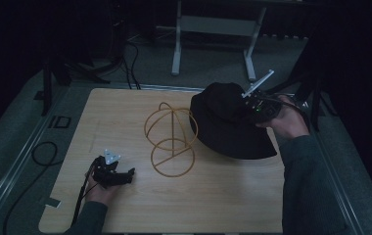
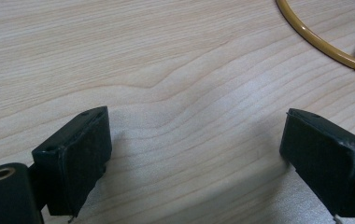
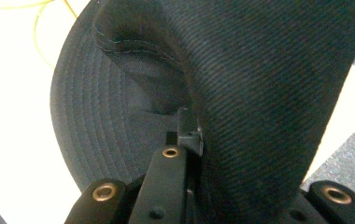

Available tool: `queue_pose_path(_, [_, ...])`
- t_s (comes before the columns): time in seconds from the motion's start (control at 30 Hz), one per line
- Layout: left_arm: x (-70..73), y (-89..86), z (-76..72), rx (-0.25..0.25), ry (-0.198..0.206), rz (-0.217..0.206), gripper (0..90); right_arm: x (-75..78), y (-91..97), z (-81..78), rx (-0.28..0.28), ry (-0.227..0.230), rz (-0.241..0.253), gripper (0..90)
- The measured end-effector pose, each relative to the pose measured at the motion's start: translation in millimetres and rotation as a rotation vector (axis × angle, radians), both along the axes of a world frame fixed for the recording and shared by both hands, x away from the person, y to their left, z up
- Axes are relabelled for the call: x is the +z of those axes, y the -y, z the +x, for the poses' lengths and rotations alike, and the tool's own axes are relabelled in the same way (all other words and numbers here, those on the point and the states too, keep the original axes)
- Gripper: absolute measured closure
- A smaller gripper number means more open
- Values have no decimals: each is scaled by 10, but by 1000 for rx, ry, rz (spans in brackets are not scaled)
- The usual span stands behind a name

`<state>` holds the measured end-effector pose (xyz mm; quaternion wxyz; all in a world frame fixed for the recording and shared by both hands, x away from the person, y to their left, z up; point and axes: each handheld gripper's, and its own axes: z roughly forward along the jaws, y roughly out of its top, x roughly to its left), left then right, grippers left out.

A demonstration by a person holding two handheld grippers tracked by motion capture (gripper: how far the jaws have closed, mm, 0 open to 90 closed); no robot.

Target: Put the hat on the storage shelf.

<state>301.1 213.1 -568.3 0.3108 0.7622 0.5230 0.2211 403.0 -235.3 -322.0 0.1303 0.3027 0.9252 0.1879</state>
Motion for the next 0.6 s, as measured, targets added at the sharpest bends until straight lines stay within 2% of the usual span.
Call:
queue_pose_path(0.27, [0, 0, 0, 0, 0, 0, 94, 85, 59, -11, -16, 10, 12, 882])
queue_pose_path(0.6, [-2, 0, 1, 0, 3, 0, 94, 196, 110, -48, 1, 26, 22, 882])
